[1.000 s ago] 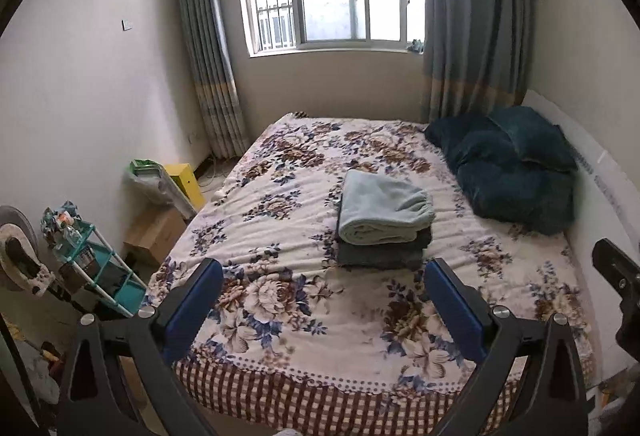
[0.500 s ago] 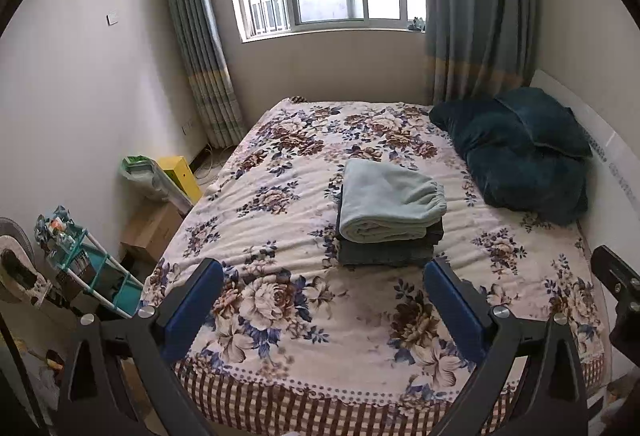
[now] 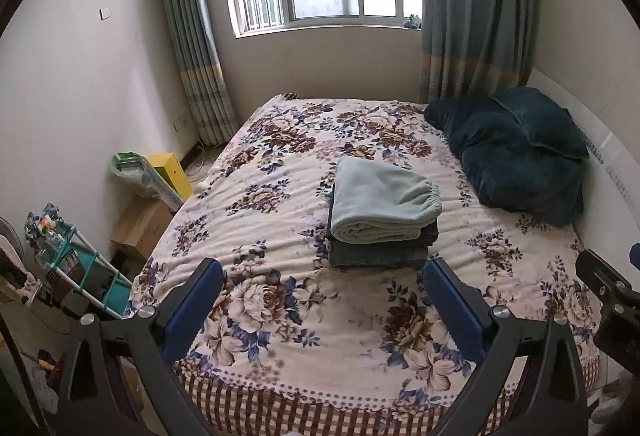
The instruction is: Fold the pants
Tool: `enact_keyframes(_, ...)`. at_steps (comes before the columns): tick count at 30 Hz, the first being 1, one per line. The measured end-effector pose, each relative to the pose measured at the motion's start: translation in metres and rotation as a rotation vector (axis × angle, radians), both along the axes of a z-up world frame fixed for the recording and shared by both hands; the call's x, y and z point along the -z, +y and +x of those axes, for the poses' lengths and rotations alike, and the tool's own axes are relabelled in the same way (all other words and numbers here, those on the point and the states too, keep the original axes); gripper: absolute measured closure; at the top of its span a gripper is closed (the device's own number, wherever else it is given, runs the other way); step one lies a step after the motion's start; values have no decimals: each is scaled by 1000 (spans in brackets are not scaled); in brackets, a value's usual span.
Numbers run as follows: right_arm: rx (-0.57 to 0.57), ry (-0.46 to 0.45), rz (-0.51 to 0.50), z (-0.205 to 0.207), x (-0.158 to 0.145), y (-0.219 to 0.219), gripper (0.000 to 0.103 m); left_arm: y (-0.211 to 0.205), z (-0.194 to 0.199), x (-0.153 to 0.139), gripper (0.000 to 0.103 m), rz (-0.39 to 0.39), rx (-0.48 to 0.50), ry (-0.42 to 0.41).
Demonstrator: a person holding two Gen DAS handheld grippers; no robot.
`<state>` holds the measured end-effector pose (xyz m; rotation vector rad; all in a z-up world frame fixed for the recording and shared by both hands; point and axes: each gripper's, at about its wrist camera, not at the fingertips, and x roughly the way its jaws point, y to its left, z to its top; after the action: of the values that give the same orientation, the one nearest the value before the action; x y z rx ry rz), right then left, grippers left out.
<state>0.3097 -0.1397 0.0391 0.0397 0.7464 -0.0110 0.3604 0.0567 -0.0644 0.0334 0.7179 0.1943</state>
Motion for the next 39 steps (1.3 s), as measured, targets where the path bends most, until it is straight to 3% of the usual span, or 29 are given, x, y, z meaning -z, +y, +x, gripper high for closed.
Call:
enact_keyframes(10,-6,-17,-15,0,7,0,2,3,-2,-6,0,-30,19,-26)
enact_keyframes(39,-20,-54,-13,-19,3,9,2,5,-17,-15,0,-4,19,-72)
